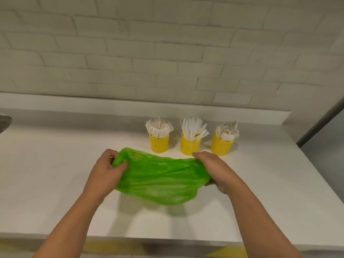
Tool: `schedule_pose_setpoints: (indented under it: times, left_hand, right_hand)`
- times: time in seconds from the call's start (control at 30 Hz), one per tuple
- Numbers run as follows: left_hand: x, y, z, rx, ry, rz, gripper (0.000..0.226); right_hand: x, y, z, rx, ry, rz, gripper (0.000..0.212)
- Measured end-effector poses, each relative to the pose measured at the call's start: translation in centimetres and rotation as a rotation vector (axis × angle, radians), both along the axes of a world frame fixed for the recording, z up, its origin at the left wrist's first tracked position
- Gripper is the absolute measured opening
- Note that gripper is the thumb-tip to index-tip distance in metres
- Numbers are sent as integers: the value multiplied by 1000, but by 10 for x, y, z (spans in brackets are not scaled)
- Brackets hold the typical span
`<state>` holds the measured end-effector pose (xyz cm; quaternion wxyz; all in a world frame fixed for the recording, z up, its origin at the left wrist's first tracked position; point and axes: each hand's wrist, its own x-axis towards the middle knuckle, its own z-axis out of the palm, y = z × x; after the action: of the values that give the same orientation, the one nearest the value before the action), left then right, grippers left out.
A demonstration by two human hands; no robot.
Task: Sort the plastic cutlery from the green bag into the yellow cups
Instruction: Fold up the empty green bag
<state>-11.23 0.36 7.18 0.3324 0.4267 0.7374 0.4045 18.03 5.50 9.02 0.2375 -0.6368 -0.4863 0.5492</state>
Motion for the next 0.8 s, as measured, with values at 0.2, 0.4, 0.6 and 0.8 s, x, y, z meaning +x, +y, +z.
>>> schedule_pose_setpoints:
  times: [0.2, 0.4, 0.6, 0.8]
  left_hand:
    - [79, -21, 44, 322, 58, -64, 54]
    - [157, -54, 62, 314, 250, -568, 89]
    - [171, -62, 66, 366, 102, -413, 55]
    - [195, -69, 82, 327, -871, -388, 54]
  right_hand:
    - [15, -29, 25, 727, -407, -28, 39]
    - [3, -74, 72, 589, 195, 0, 25]
    - [60, -98, 65, 795, 226, -39, 19]
    - [94, -118, 26, 74, 591, 218, 72]
